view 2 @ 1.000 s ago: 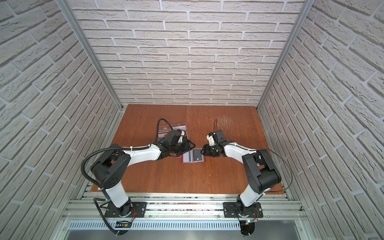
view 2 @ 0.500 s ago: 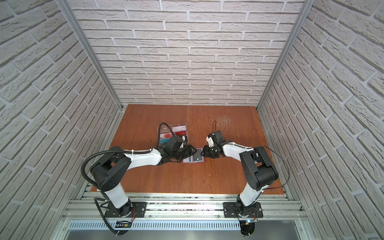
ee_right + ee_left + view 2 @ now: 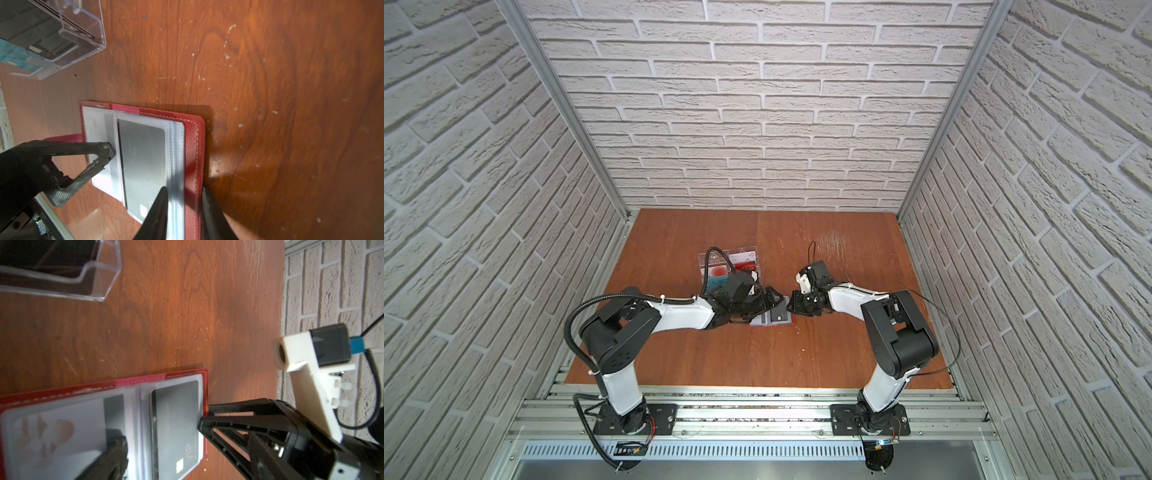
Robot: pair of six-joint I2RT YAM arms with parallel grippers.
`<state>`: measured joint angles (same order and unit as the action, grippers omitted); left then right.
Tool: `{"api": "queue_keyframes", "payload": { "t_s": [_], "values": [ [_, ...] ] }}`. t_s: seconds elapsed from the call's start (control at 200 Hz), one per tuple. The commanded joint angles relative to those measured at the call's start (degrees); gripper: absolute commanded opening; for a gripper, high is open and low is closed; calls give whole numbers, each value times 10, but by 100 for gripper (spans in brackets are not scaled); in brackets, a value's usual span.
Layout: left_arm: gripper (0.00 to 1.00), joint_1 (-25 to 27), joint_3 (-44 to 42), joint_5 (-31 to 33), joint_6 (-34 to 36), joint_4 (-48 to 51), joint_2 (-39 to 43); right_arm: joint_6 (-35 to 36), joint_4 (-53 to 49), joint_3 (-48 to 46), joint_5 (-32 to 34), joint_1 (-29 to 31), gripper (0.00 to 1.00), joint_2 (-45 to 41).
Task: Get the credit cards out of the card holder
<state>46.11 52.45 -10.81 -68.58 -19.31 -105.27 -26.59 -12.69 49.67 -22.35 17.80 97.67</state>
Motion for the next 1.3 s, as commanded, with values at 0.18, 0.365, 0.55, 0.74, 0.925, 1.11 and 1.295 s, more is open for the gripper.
{"api": "queue_keyframes", "payload": {
  "t_s": [0.18,0.365,0.55,0.74,0.925,1.11,1.295],
  "values": [
    [91,10,8,-8,-35,-60,-26,-3,2,14,-13,5,25,16],
    [91,10,-5,-13,-41,-84,-20,-5,4,16,-14,5,24,22],
    [91,10,-15,-20,-39,-107,-21,-6,4,17,-18,5,22,25],
    [90,6,-26,-20,-40,-112,-23,-6,6,16,-18,5,22,25],
    [90,4,-38,-23,-41,-113,-18,-7,6,17,-20,5,21,26],
    [90,4,-49,-40,-69,-173,-37,-8,7,16,-25,5,20,27],
    [89,4,-47,-45,-79,-202,-47,-9,9,16,-26,5,19,28]
  ]
}}
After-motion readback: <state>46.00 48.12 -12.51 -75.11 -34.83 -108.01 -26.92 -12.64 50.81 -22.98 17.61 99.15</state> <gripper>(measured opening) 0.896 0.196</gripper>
